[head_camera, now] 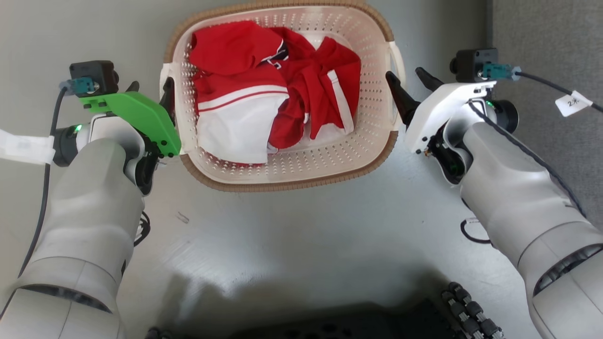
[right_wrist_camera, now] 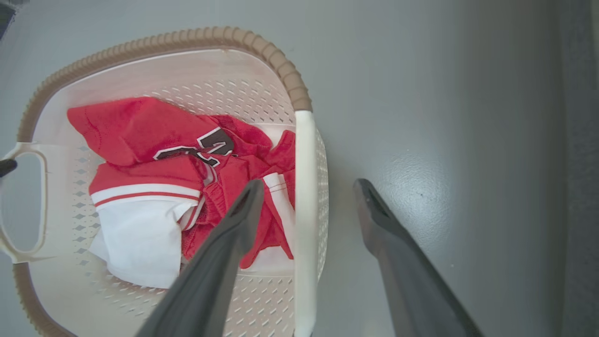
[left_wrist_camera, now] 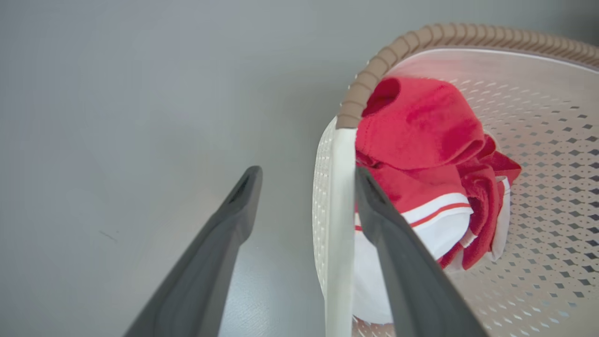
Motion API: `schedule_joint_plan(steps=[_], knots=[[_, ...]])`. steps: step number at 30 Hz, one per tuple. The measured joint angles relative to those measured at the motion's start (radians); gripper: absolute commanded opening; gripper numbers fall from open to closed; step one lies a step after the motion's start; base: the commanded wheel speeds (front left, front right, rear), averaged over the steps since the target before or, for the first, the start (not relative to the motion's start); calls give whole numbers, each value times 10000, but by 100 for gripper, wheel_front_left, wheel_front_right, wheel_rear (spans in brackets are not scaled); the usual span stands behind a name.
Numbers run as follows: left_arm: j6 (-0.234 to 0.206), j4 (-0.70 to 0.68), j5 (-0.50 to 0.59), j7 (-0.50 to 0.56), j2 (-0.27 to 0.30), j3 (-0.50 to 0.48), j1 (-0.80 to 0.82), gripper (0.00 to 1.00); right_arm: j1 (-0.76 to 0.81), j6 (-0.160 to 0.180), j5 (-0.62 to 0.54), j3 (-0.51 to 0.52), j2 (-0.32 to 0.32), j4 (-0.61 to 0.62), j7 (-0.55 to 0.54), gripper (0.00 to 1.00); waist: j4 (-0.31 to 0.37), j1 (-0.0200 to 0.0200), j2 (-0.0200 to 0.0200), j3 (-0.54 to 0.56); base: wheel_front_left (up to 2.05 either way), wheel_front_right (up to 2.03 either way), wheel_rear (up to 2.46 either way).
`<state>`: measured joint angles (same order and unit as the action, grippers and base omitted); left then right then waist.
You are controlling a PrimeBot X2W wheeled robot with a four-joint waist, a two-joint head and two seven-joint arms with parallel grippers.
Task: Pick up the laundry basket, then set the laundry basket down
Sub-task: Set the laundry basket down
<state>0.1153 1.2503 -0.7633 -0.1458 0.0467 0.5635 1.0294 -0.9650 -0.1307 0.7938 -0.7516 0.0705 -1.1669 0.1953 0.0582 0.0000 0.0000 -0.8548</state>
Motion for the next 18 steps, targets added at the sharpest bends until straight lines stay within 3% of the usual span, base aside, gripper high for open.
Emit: schedule_joint_plan(steps=[18], knots=[[4,-65,418,-980,44,339,-1175,100,1067,0,291,244,362,19,506,100,21,0,0,2169,0,0,0]])
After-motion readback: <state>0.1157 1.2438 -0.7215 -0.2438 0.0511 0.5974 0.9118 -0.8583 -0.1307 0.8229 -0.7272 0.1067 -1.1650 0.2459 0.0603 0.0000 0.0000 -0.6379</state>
